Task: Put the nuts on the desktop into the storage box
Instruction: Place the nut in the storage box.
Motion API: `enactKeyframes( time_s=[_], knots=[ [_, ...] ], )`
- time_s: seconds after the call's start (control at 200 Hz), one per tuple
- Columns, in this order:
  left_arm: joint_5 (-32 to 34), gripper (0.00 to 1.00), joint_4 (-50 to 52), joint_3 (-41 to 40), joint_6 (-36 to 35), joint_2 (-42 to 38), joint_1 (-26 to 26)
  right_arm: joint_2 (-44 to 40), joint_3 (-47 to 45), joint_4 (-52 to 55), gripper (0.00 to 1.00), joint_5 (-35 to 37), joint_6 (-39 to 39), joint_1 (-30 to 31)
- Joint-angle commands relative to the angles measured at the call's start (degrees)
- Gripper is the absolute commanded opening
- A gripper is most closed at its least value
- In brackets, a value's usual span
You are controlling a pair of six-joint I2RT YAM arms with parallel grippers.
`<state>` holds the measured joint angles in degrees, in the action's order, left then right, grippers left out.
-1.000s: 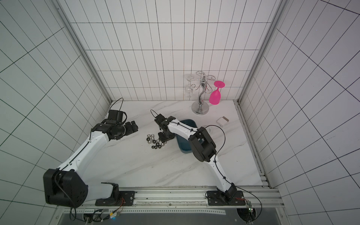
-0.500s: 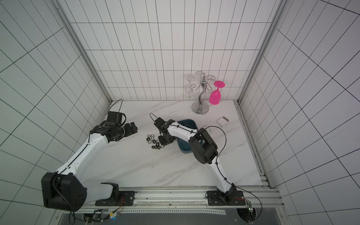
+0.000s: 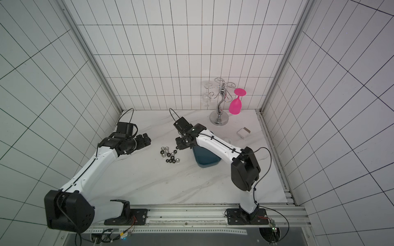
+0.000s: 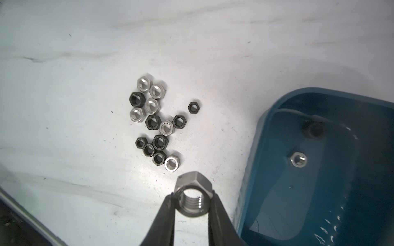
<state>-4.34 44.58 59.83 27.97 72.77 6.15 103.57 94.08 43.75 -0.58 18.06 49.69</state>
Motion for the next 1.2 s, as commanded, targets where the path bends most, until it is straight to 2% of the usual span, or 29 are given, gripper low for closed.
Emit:
enactKeyframes(
  time_s=[0.0, 0.17, 0.3, 0.56, 0.895, 1.124, 1.194],
  knots=[
    [-1.42, 0.98, -1.97, -1.16, 0.38, -1.66, -0.26, -3.52, -6.97, 0.66, 0.20, 1.83, 1.72, -6.15],
    [-2.77, 0.98, -3.13, -1.65, 1.40, -1.58, -0.21, -4.97, -14.22, 1.25, 0.20, -0.90, 1.33, -14.61],
    [-2.56, 0.98, -3.19, -1.51, 1.41, -1.58, -0.09, -2.09, -16.04, 0.66, 0.20, -1.51, -0.44, -17.11],
    [-2.10, 0.98, -2.62, -0.85, 1.32, -1.41, -0.17, 6.96, -12.84, 0.19, 0.20, -2.24, -2.76, -17.37],
    [-1.59, 0.98, -1.39, 0.81, 0.18, -0.85, -0.18, 15.30, -5.80, 1.06, 0.26, -2.26, -4.18, -17.17],
    [-1.42, 0.98, -0.99, 1.21, -0.05, -0.96, -0.18, 16.12, -0.73, 3.73, 0.43, -1.58, -4.53, -16.51],
    [-1.40, 0.98, -0.99, 1.25, -0.09, -1.10, -0.19, 14.25, -0.01, 4.38, 0.46, -0.97, -4.70, -16.15]
  ],
)
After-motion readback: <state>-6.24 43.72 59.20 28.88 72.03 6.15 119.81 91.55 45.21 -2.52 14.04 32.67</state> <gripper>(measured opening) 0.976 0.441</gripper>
